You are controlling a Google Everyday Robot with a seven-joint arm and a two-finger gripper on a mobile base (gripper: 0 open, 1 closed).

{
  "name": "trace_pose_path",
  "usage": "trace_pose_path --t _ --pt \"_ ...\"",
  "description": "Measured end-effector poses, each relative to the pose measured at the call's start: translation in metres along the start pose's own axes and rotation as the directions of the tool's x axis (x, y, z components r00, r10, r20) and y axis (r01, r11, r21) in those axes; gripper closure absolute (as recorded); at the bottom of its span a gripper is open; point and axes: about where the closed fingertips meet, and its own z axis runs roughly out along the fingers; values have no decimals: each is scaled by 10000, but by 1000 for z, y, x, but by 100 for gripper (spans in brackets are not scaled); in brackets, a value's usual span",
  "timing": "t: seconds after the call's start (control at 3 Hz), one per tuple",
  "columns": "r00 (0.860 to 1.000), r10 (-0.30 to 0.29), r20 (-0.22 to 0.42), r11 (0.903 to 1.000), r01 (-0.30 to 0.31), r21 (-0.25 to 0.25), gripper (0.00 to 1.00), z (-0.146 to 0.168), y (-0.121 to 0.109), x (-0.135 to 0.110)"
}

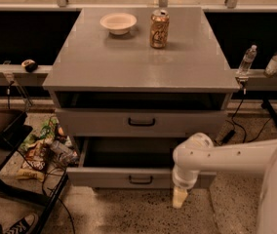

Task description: Open middle drawer

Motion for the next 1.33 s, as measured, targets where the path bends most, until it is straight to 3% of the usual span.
trace_pose_path --t 0.33,0.67,1.0,1.33 --pt "9995 263 -160 9994 -267 -203 49 -5 21 14" --pt "9995 263 -160 9994 -267 -203 80 -15 21 14" --pt "9995 263 -160 9994 -267 -203 100 -17 21 14" --pt "9995 263 -161 9994 -266 -206 0 -17 22 16"
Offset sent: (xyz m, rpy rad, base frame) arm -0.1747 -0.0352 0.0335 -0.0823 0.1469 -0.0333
